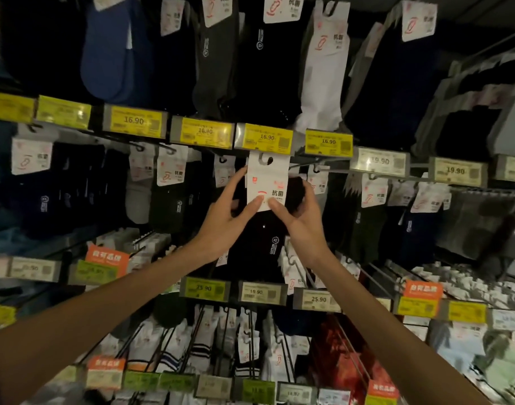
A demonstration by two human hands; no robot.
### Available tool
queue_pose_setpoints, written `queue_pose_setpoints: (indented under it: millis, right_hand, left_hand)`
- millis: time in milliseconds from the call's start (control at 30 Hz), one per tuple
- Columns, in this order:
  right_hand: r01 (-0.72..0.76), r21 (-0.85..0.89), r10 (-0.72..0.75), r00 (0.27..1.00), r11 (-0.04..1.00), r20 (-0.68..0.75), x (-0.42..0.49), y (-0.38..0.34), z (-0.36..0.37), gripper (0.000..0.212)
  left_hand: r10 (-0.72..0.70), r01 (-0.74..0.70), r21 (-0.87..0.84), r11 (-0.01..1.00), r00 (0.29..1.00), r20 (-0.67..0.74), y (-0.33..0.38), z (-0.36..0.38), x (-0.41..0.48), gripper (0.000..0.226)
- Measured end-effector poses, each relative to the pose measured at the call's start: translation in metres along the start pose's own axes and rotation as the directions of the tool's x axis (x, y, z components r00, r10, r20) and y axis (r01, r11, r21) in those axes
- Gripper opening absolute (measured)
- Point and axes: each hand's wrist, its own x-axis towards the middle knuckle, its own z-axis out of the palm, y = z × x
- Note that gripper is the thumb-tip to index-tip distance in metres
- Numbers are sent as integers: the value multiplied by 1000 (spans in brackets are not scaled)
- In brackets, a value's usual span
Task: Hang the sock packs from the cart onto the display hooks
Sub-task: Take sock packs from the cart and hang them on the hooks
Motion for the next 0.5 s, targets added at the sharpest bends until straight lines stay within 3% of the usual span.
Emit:
queue_pose_setpoints:
  millis: [500]
  right_hand:
    - [-112, 86, 122, 986, 990, -115, 19, 0, 21, 18]
  left_hand:
    - [-7, 7, -30, 1000, 1000, 4, 2, -9, 19, 56]
